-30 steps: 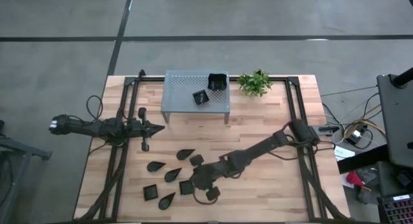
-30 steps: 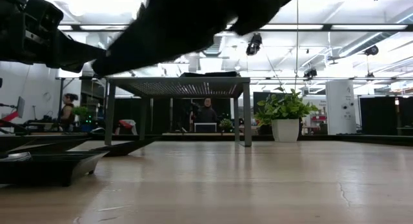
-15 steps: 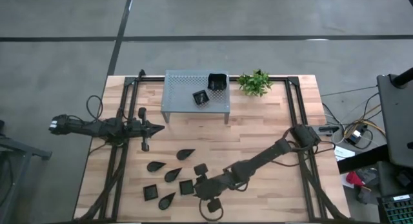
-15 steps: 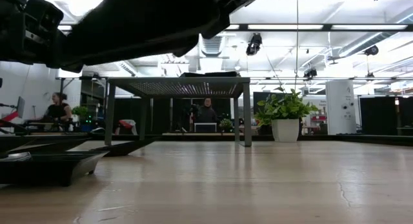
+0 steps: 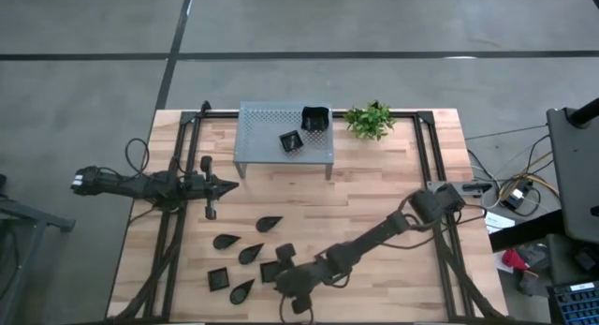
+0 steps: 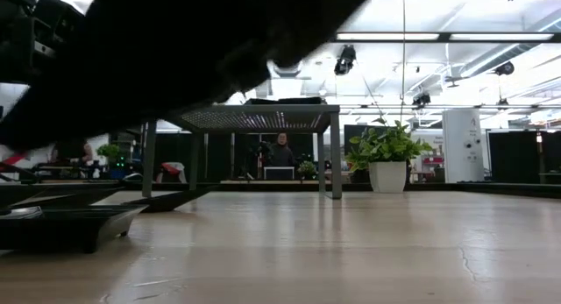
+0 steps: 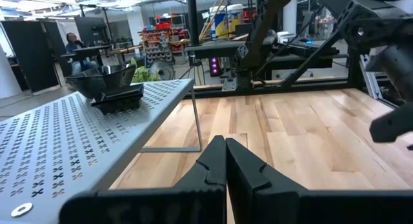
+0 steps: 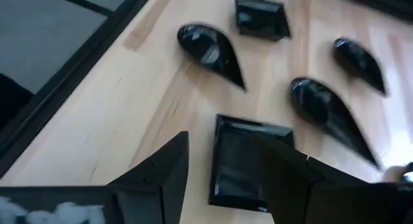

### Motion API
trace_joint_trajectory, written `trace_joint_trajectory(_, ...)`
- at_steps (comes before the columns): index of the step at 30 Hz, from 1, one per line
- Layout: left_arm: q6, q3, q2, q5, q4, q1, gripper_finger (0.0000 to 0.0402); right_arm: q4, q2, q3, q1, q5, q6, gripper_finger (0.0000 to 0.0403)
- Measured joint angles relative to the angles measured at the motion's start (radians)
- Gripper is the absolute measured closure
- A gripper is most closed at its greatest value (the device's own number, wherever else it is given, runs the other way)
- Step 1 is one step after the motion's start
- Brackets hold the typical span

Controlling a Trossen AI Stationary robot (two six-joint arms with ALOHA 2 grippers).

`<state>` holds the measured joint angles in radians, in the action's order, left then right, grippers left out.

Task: Pick & Place Mini shaped plates
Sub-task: Stack the black square plate on top of the black square plates on the shelf

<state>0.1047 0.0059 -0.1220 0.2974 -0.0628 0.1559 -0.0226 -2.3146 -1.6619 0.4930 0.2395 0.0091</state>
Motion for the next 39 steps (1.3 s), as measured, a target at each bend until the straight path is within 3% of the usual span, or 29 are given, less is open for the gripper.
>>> trace_joint_trajectory(9,0.000,0.000,0.000,0.000,0.001,0.000,0.0401,-0.025,-0.043,-0.038,0.000,-0.001,0.063,0.0250)
trace_joint_trajectory(39,0.000,0.000,-0.001,0.000,0.002,0.000,0.0401,-0.020,-0.071,-0.033,-0.009,0.010,0.062,0.0290)
